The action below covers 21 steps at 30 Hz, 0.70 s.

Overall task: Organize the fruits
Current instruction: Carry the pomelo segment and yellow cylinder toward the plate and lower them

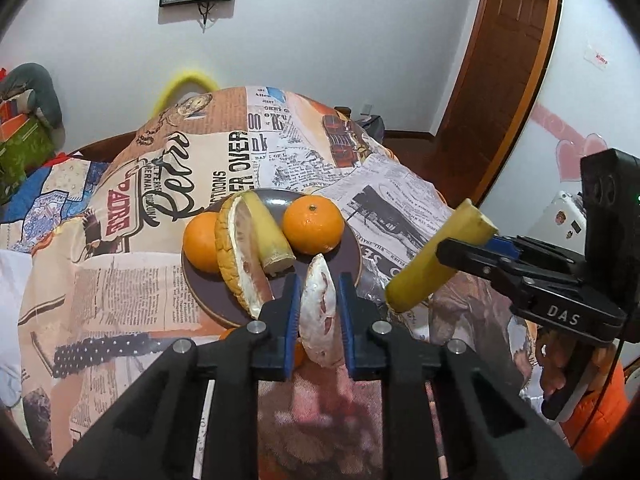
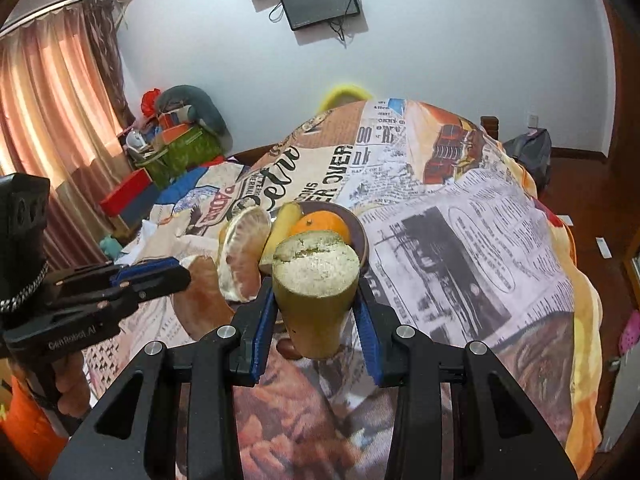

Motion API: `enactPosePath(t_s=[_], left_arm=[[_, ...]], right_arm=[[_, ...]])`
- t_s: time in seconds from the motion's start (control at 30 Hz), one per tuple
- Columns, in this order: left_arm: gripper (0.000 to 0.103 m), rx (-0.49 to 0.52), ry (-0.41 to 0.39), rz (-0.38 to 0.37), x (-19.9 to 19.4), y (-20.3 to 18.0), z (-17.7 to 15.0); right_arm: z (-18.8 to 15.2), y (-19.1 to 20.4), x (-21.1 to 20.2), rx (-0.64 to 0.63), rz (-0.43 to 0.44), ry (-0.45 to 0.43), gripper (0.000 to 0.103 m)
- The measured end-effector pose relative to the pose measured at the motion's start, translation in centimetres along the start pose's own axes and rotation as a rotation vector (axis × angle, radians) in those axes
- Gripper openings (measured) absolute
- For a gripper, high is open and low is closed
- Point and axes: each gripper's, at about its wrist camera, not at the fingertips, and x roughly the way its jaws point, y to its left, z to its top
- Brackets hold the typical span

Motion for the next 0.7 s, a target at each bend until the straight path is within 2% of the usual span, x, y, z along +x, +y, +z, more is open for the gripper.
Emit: enactPosePath(t_s=[0.27,0.3,0.33,0.43,0.7], left_arm=[[0.017,-0.015,-0.022,-0.017,0.1,0.7,1.4],[0.011,-0.016,-0.024,-0.015,0.3,0.8,1.7],[0.0,-0.013,-0.027,-0.014,0.4,0.8,1.9],[0.001,-0.023,-0.028,-0.027,0.9,1.3,2.7],[0.001,-0.008,-0.013,0.011,2.7,2.5,3.2]], right_arm=[[1.0,0.7,0.9,-0.029,0.009,-0.01,0.035],[1.1,0.8,1.1,-0.034,0.011,-0.01,0.035],[1.3,1.0,1.3,-0.04,0.011,-0.008,0.035],[1.5,1.4,2.3,-0.06,0.012,0.004,0.035],[2.3,1.9,5.2,-0.097,0.018,0.032,0.035]])
